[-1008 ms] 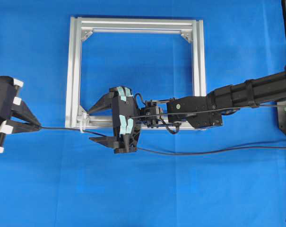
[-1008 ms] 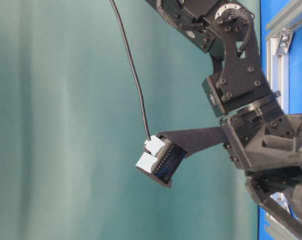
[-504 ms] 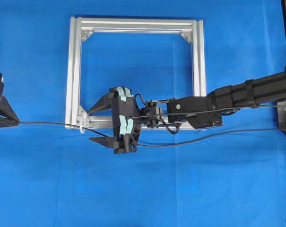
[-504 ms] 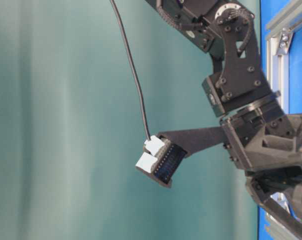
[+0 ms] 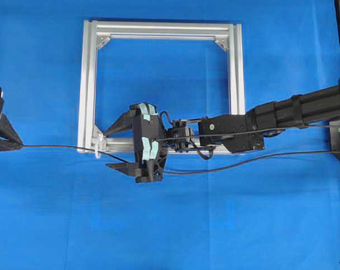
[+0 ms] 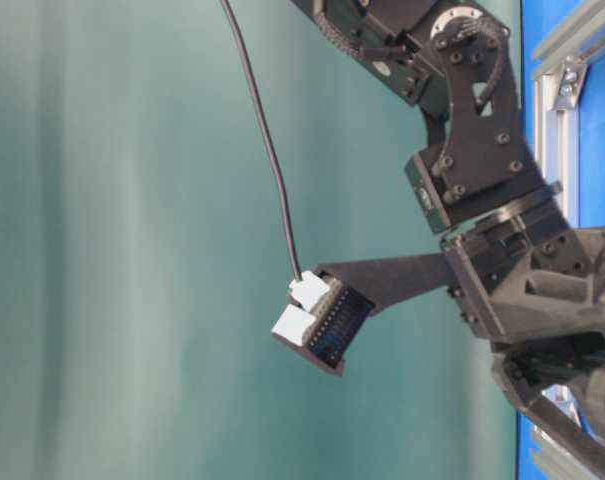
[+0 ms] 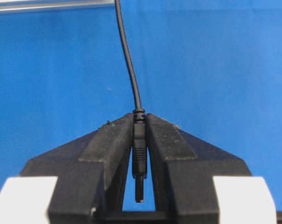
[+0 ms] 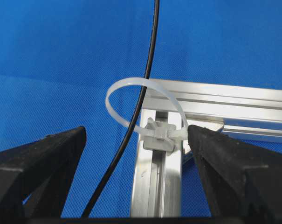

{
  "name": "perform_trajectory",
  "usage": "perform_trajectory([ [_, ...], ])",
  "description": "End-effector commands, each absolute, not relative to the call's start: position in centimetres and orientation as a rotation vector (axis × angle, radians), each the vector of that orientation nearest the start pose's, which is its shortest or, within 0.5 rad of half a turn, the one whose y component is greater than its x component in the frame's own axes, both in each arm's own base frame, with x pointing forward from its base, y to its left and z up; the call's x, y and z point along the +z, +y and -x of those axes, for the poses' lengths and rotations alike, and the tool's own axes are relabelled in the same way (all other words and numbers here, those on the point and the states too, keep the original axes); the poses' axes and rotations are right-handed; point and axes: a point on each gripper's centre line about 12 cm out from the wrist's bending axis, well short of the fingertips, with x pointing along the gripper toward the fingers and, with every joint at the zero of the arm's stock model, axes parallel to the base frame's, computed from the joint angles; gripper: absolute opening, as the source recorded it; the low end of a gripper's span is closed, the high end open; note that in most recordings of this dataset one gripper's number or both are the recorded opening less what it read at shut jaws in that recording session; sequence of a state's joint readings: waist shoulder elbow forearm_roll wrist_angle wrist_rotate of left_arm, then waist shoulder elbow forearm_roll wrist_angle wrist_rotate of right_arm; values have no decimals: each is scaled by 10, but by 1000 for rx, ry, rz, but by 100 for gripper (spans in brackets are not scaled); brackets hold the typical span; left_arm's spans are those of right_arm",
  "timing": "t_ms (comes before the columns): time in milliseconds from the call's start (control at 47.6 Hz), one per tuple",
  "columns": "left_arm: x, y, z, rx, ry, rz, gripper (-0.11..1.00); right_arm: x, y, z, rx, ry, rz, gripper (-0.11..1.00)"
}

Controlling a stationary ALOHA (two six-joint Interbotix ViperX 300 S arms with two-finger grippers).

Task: Insert the wire through the string loop located on the left side.
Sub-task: 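Pull the cable leftward through the loop with the left gripper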

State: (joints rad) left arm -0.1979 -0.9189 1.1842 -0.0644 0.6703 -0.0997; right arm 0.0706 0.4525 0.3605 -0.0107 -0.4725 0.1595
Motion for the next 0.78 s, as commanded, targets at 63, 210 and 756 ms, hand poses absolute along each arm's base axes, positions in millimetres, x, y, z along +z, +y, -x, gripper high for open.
perform_trajectory([
  [63, 186, -35, -156, -142, 937, 69, 10, 140, 37, -504, 53, 287, -142, 94],
  [210, 186, -32, -157, -127, 936, 77, 44, 140, 37, -504, 54, 286, -141, 94],
  [756, 219, -32, -177, -142, 587, 93, 59, 216, 35, -488, 59, 241, -126, 94],
])
